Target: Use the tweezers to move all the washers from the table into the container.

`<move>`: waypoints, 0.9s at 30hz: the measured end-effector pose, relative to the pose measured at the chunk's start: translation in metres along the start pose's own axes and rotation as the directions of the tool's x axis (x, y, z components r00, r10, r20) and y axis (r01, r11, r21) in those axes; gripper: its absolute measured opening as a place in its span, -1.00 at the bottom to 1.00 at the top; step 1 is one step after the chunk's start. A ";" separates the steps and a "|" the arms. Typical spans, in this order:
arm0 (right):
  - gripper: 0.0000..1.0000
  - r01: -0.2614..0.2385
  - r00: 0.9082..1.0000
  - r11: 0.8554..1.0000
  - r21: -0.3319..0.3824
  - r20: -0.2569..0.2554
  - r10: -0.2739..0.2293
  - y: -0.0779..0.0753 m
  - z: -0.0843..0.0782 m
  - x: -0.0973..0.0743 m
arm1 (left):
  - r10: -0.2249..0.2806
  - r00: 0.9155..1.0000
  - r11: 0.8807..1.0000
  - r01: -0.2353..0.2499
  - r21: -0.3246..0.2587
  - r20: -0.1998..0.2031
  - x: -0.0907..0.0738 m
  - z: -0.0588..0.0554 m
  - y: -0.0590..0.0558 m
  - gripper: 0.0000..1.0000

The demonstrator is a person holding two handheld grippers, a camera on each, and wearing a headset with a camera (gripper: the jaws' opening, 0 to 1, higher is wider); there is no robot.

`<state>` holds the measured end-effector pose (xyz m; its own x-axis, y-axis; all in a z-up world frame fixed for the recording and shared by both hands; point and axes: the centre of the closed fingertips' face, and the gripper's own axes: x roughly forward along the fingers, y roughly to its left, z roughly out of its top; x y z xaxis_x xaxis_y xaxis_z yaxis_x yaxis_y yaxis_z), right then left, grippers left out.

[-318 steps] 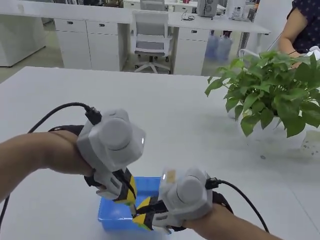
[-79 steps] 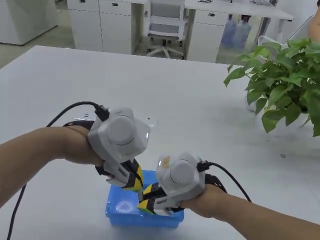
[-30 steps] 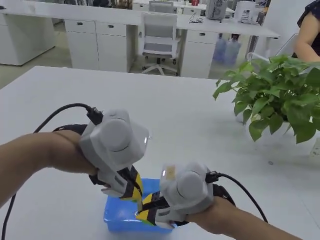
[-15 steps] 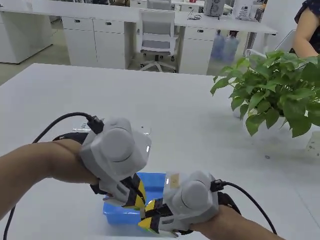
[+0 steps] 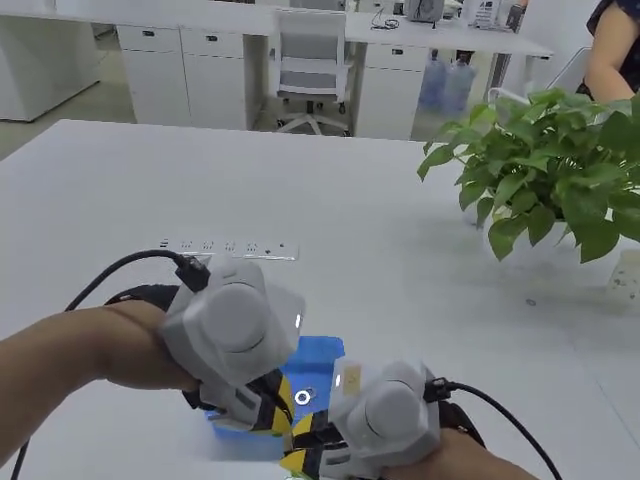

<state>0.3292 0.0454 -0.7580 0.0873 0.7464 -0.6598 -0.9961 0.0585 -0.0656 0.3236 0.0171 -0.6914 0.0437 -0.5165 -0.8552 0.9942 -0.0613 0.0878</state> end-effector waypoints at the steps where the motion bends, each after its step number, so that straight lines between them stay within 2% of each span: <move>1: -0.78 0.002 1.000 1.000 -0.004 -0.002 -0.002 0.001 -0.001 0.001 | 0.000 1.000 1.000 0.000 -0.001 0.000 0.001 0.000 0.000 -0.88; 16: -0.77 -0.002 1.000 1.000 0.011 -0.007 0.002 0.009 -0.014 0.008 | -0.019 1.000 1.000 0.019 -0.002 -0.010 0.015 -0.007 -0.010 -0.88; 27: -0.77 -0.010 1.000 1.000 0.012 -0.007 0.010 0.011 -0.017 0.014 | -0.017 1.000 1.000 0.017 -0.011 -0.017 0.019 -0.012 -0.011 -0.88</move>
<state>0.3194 0.0451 -0.7807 0.0774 0.7423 -0.6656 -0.9970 0.0590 -0.0502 0.3142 0.0187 -0.7149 0.0282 -0.5011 -0.8649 0.9959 -0.0605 0.0675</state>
